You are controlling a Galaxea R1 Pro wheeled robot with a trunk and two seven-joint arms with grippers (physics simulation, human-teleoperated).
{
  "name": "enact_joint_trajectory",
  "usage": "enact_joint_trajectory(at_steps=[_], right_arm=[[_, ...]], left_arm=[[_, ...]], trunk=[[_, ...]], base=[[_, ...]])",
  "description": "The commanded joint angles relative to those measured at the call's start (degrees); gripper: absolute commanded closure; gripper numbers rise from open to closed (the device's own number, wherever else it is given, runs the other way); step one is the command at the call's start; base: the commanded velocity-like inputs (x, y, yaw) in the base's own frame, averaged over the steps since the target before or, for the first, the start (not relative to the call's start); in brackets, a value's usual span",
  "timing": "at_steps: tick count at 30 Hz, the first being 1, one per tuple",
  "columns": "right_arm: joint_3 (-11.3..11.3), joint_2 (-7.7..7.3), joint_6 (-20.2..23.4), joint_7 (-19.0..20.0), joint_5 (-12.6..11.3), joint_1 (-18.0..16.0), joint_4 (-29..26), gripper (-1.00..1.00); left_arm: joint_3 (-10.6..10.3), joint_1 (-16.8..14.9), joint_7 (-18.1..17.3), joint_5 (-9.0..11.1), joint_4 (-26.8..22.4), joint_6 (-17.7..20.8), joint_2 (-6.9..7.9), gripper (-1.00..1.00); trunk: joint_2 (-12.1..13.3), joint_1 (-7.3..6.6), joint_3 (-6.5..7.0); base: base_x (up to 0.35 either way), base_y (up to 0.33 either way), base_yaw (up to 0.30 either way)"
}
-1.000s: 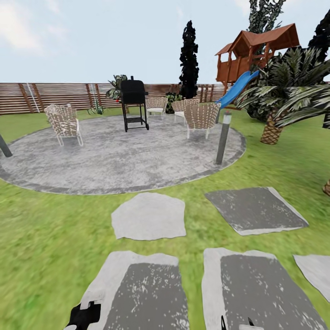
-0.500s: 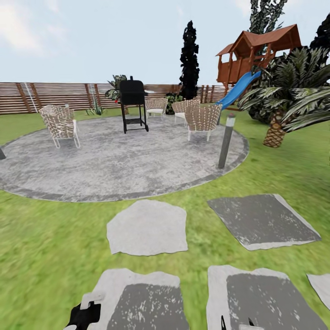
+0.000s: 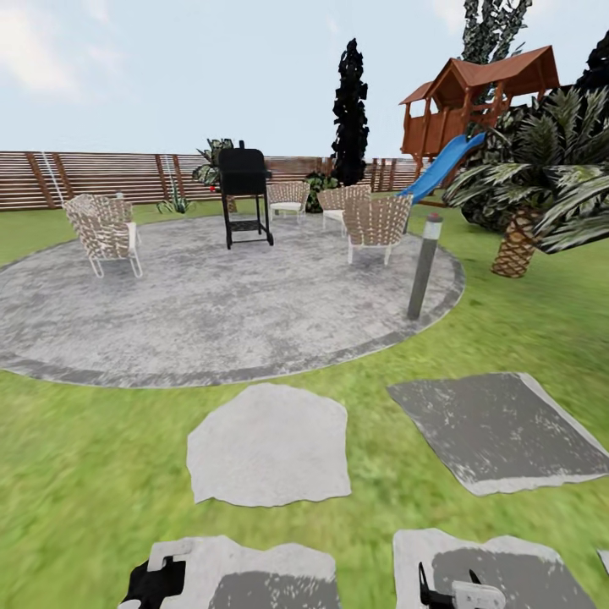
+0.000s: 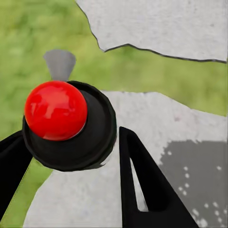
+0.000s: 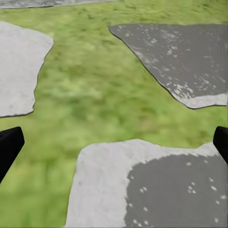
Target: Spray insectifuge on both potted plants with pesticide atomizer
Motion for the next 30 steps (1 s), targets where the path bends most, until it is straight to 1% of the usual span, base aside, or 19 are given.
enact_joint_trajectory(at_steps=[1,4,7,30], right_arm=[[0.06,-0.04,-0.15,-0.23,0.21,-0.03,0.08,-1.0],[0.08,-0.07,-0.17,-0.23,0.22,-0.03,0.11,-1.0],[0.08,-0.01,-0.18,-0.23,0.22,-0.03,0.11,-1.0],[0.12,0.19,-0.1,-0.23,0.31,-0.03,0.2,-1.0]], left_arm=[[0.26,-0.05,0.2,-0.61,0.07,-0.23,-0.01,1.0],[0.26,-0.05,0.17,-0.61,0.07,-0.23,-0.01,1.0],[0.26,-0.05,0.2,-0.61,0.07,-0.23,0.04,1.0],[0.24,0.04,0.21,-0.52,0.21,-0.23,-0.03,1.0]], trunk=[[-0.02,0.02,-0.05],[-0.02,0.02,-0.06],[-0.02,0.02,-0.12],[-0.02,0.02,-0.8]], base=[[0.339,0.0,0.0],[0.339,0.0,0.053],[0.339,0.0,0.202],[0.339,0.0,0.258]])
